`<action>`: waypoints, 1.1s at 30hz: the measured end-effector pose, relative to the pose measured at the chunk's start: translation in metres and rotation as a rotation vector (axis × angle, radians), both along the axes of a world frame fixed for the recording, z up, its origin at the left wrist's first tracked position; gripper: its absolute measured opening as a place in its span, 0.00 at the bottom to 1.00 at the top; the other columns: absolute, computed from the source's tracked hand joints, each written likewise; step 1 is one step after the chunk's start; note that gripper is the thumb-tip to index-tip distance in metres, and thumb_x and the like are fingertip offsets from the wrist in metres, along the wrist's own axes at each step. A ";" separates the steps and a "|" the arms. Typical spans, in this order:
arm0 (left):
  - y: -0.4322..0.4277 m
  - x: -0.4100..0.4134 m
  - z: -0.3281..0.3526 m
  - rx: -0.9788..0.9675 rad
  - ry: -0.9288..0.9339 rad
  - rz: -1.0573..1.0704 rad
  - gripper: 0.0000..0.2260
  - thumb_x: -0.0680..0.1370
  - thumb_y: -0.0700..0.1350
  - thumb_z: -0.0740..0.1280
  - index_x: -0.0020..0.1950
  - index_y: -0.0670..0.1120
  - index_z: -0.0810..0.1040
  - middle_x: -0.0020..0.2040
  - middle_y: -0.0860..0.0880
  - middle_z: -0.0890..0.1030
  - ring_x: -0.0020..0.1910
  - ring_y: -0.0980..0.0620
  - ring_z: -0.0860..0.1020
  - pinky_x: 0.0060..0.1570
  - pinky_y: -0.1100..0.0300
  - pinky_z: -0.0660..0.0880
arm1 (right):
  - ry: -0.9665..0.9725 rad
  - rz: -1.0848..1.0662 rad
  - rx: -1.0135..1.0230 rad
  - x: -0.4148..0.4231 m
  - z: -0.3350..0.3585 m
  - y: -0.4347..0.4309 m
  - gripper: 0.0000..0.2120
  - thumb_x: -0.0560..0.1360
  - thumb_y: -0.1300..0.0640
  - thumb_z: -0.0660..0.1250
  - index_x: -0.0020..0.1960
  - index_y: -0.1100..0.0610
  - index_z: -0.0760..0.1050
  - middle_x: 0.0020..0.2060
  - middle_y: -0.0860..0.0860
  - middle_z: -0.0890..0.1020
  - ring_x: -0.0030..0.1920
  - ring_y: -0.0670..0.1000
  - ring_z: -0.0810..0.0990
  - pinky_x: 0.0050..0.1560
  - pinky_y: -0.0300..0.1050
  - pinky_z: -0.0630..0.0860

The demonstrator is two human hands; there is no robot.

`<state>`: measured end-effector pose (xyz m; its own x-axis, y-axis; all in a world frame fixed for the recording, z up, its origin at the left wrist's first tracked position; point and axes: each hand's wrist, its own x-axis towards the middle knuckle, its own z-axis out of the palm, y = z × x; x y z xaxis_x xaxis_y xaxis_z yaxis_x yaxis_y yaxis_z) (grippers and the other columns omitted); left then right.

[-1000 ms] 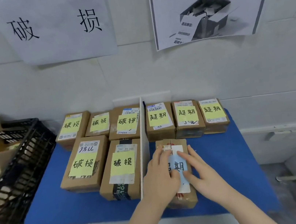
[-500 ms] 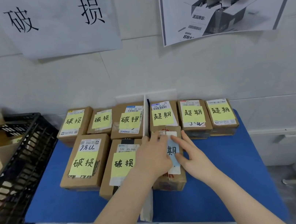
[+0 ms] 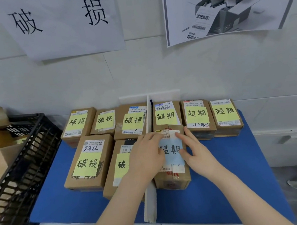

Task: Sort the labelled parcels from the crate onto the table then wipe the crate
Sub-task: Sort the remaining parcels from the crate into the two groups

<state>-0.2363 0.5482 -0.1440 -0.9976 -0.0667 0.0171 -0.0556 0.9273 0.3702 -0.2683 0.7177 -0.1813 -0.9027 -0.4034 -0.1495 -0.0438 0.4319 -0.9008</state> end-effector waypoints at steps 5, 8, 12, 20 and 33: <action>-0.012 0.030 0.006 0.175 0.135 0.111 0.21 0.78 0.38 0.60 0.70 0.51 0.71 0.68 0.55 0.71 0.67 0.55 0.67 0.67 0.60 0.66 | 0.178 -0.132 -0.070 0.015 0.012 0.000 0.23 0.81 0.59 0.59 0.69 0.35 0.65 0.75 0.36 0.56 0.72 0.33 0.54 0.64 0.42 0.72; -0.022 0.066 0.009 0.260 0.225 0.176 0.22 0.77 0.38 0.61 0.69 0.55 0.71 0.67 0.60 0.69 0.67 0.64 0.64 0.67 0.68 0.63 | 0.249 -0.190 -0.089 0.031 0.029 -0.015 0.27 0.80 0.62 0.61 0.63 0.28 0.66 0.67 0.28 0.63 0.68 0.32 0.61 0.58 0.37 0.71; -0.060 0.108 0.004 0.294 0.256 0.250 0.22 0.78 0.39 0.61 0.69 0.57 0.70 0.65 0.66 0.64 0.66 0.67 0.61 0.64 0.72 0.61 | 0.273 -0.245 -0.154 0.052 0.049 -0.050 0.22 0.79 0.63 0.61 0.63 0.38 0.73 0.64 0.32 0.70 0.64 0.35 0.68 0.58 0.37 0.68; -0.193 0.161 0.008 0.337 0.322 0.334 0.21 0.79 0.39 0.59 0.68 0.58 0.70 0.66 0.67 0.65 0.66 0.68 0.61 0.59 0.76 0.60 | 0.255 -0.118 -0.196 0.108 0.063 -0.197 0.21 0.79 0.62 0.62 0.60 0.36 0.73 0.56 0.32 0.76 0.58 0.33 0.73 0.52 0.30 0.70; -0.430 0.225 -0.012 0.195 0.138 0.326 0.22 0.77 0.39 0.59 0.70 0.53 0.69 0.67 0.58 0.67 0.67 0.57 0.65 0.66 0.61 0.66 | 0.185 0.102 0.076 0.177 0.011 -0.425 0.21 0.79 0.60 0.61 0.64 0.38 0.69 0.59 0.27 0.66 0.61 0.26 0.65 0.59 0.32 0.67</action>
